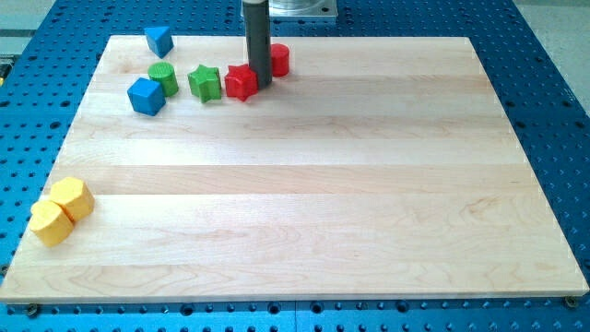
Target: Move the red star diagonally to the green star
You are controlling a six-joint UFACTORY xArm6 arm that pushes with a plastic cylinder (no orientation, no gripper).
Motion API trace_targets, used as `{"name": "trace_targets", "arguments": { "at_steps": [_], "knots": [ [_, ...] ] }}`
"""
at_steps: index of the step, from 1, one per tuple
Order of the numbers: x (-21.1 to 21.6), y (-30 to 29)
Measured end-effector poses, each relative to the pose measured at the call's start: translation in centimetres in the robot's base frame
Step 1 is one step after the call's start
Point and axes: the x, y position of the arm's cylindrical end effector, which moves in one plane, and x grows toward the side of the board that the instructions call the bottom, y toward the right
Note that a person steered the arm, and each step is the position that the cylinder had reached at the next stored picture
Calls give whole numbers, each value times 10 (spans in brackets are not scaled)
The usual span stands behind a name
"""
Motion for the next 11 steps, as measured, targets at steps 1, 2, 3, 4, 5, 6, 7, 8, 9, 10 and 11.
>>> {"name": "trace_targets", "arguments": {
  "at_steps": [1, 2, 3, 4, 5, 6, 7, 8, 9, 10, 11],
  "knots": [
    [7, -17],
    [-25, -11],
    [-10, -74],
    [43, -108],
    [77, -93],
    [18, -111],
    [6, -69],
    [61, -25],
    [126, 6],
    [150, 24],
    [149, 27]
  ]
}}
